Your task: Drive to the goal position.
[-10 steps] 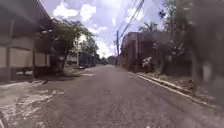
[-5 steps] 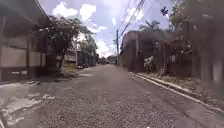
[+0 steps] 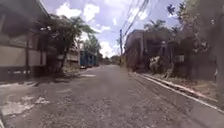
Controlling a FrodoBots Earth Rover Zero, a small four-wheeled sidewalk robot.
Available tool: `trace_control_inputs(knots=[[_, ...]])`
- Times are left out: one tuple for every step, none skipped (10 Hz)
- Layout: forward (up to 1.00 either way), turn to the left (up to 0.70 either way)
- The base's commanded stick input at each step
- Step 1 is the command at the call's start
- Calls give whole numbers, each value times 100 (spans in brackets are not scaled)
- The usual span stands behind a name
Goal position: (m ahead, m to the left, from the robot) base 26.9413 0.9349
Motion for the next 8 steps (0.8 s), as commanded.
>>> trace_control_inputs(knots=[[70, 0], [70, 0], [70, 0], [70, 0], [70, 0], [70, 22], [70, 27], [70, 14]])
